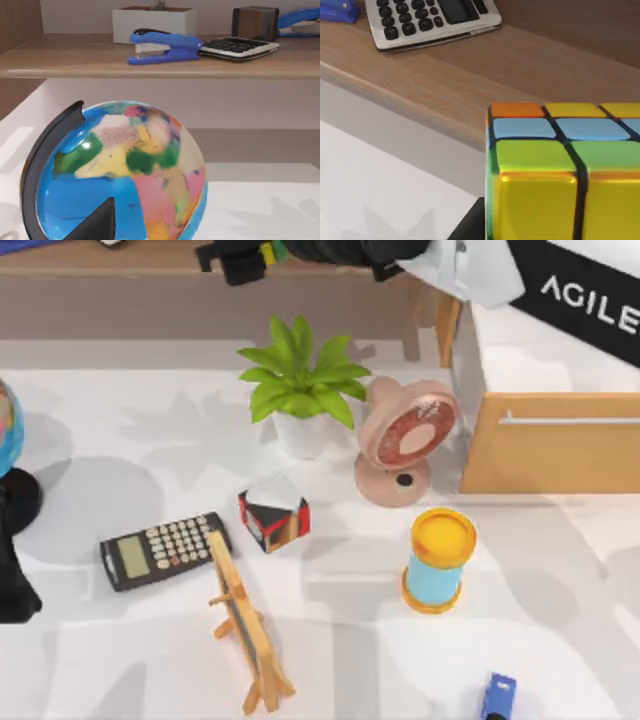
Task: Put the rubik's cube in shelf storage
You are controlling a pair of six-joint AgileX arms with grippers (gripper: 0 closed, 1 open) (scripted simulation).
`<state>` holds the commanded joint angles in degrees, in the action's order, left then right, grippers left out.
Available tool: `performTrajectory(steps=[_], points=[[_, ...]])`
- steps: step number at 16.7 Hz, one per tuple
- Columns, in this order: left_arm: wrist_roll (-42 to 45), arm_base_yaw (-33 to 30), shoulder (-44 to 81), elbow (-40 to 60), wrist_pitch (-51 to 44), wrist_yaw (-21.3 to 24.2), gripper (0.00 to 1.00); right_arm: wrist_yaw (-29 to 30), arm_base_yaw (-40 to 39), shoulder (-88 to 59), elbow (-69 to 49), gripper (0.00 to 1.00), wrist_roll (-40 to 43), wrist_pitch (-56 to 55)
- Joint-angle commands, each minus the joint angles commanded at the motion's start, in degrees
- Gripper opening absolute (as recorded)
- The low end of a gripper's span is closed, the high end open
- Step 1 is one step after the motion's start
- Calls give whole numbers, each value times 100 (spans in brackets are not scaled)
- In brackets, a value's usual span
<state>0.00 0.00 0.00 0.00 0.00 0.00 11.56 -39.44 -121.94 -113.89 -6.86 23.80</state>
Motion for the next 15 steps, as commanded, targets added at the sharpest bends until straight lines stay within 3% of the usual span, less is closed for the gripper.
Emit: performTrajectory(steps=[8, 11, 15], points=[[0, 0, 0, 0, 0, 0, 100, 1772, -900, -419, 1676, 0, 649, -5670], [0, 0, 0, 0, 0, 0, 100, 2525, -816, -601, 2479, 0, 895, -7065], [0, 0, 0, 0, 0, 0, 100, 3250, -523, -756, 3336, 0, 1128, -8061]])
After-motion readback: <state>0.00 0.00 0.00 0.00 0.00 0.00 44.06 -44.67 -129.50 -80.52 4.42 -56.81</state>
